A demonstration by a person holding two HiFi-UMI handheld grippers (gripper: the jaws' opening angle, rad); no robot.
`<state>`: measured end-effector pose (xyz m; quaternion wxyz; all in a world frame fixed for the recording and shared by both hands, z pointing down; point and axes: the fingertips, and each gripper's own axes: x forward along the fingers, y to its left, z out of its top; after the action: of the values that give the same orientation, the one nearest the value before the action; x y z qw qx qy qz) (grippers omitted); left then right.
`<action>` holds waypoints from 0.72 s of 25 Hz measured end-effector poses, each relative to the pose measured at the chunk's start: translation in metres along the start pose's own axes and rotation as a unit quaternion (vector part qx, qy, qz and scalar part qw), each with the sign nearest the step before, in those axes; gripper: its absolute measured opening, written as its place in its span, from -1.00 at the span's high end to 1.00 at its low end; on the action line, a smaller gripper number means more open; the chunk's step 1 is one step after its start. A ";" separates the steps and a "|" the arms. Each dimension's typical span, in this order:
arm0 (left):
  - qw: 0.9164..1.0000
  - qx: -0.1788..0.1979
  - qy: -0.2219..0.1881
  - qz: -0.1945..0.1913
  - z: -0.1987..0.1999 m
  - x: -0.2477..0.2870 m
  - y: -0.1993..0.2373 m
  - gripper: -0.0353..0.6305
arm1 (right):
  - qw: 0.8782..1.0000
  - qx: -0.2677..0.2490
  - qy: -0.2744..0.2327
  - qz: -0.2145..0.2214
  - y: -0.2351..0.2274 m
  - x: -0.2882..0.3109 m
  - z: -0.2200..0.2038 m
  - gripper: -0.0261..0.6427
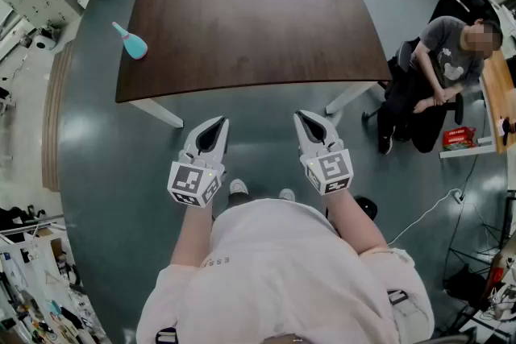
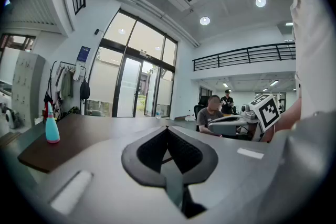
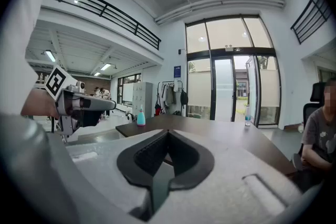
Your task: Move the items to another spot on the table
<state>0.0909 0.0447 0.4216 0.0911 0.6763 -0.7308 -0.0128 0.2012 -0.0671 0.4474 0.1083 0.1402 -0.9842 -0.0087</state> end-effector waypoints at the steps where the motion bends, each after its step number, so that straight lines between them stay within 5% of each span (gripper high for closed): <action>1: 1.000 -0.002 0.000 0.001 -0.001 0.000 0.000 0.87 | 1.000 0.000 0.001 -0.001 -0.001 -0.001 -0.001 0.95; 11: 1.000 -0.014 -0.002 0.011 -0.006 0.001 -0.005 0.87 | 0.999 0.024 0.003 -0.024 -0.019 -0.005 -0.008 0.95; 18: 0.999 -0.024 -0.007 0.046 -0.010 -0.019 0.023 0.87 | 1.000 0.027 0.002 0.007 0.001 0.023 -0.003 0.95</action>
<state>0.0704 0.0662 0.4322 0.1028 0.6394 -0.7614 -0.0308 0.1797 -0.0728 0.4555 0.1069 0.1357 -0.9848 0.0191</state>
